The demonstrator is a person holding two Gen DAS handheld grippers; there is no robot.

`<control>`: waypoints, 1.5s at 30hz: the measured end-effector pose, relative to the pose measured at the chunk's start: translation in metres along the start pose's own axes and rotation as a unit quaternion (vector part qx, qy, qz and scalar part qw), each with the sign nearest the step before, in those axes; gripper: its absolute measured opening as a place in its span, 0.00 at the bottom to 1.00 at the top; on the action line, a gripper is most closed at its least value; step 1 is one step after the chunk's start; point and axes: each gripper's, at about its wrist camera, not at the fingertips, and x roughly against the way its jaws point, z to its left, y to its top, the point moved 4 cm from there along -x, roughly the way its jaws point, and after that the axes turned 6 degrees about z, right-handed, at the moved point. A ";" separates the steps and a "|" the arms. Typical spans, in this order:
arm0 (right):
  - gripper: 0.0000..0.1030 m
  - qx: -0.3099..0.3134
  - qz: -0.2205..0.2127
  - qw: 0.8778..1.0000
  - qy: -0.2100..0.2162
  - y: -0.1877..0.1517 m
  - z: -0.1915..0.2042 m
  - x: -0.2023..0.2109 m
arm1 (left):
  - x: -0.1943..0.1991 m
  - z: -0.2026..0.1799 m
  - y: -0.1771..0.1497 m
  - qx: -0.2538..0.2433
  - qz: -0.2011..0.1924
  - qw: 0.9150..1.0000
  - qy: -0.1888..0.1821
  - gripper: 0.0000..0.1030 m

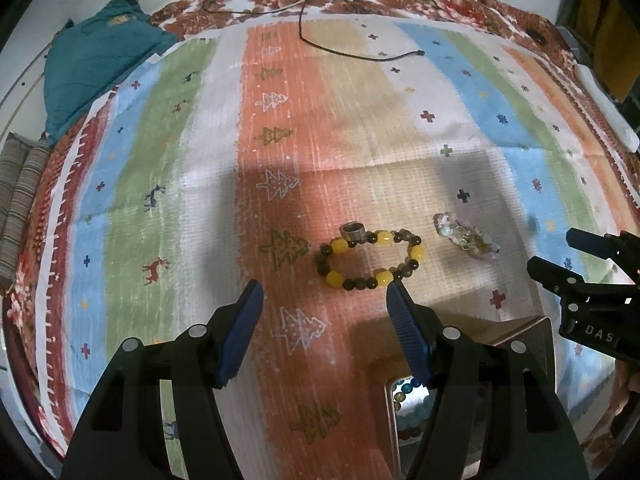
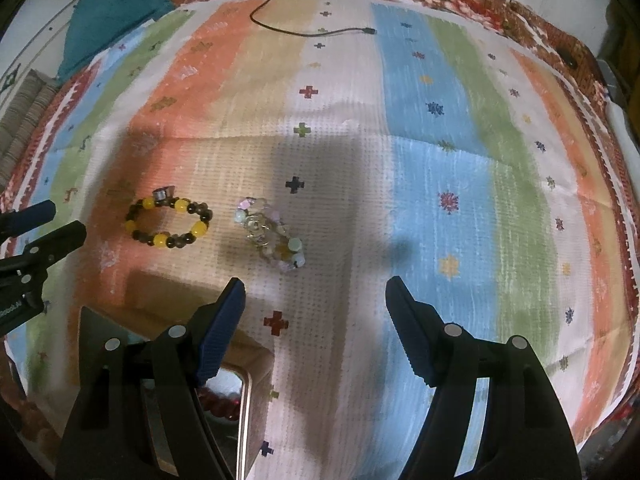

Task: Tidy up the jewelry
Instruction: 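Move both open grippers from the tin to the yellow-black and crystal bracelets, then grasp the yellow-black bracelet with the left gripper while the right grasps the crystal bracelet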

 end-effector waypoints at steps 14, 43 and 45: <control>0.70 0.000 0.030 1.000 -0.006 0.011 -0.007 -0.025 | -0.029 -0.002 0.011 -0.013 0.030 0.999 0.010 0.62; 0.71 0.024 0.048 0.998 -0.042 0.034 -0.004 -0.079 | -0.089 -0.006 0.011 -0.033 0.090 0.995 0.024 0.62; 0.71 0.028 0.047 0.997 -0.047 0.034 -0.001 -0.080 | -0.089 -0.006 0.008 -0.034 0.089 0.995 0.022 0.62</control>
